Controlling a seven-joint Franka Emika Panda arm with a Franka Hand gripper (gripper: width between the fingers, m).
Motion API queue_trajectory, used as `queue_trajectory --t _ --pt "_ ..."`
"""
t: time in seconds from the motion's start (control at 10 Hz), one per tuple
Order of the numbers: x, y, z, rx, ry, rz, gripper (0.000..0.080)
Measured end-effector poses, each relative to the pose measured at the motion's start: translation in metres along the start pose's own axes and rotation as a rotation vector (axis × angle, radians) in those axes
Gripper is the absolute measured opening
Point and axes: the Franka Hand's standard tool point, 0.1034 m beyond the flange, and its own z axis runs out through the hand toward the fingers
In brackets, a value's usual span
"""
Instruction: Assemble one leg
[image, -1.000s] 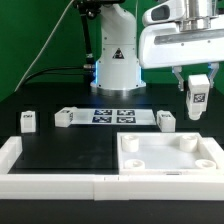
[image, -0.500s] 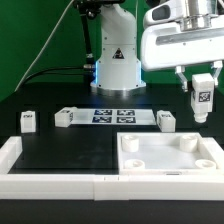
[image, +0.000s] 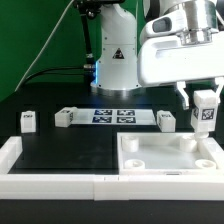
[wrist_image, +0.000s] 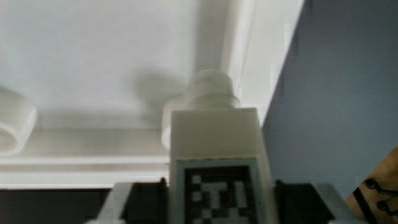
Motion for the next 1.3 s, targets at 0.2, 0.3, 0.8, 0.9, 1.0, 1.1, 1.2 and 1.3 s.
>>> queue_trajectory --t 0.2,0.3,0.8,0.9,1.0,1.1,1.2,1.3 --pt "0.002 0.001 0.001 -0.001 0.002 -0.013 0.029" --pt "0.004 0.002 0.0 -0.004 0.055 -0.013 0.029" --pt "0.01 0.007 0.014 -0.009 0.051 -0.035 0.029" --pt "0.015 0.008 0.016 -0.01 0.058 -0.039 0.029" --pt "0.019 0.01 0.018 -0.013 0.062 -0.046 0.029" --pt "0.022 0.013 0.019 -0.015 0.059 -0.044 0.029" --pt "0.025 0.014 0.021 -0.015 0.061 -0.043 0.029" --pt "0.025 0.013 0.023 -0.015 0.059 -0.043 0.029"
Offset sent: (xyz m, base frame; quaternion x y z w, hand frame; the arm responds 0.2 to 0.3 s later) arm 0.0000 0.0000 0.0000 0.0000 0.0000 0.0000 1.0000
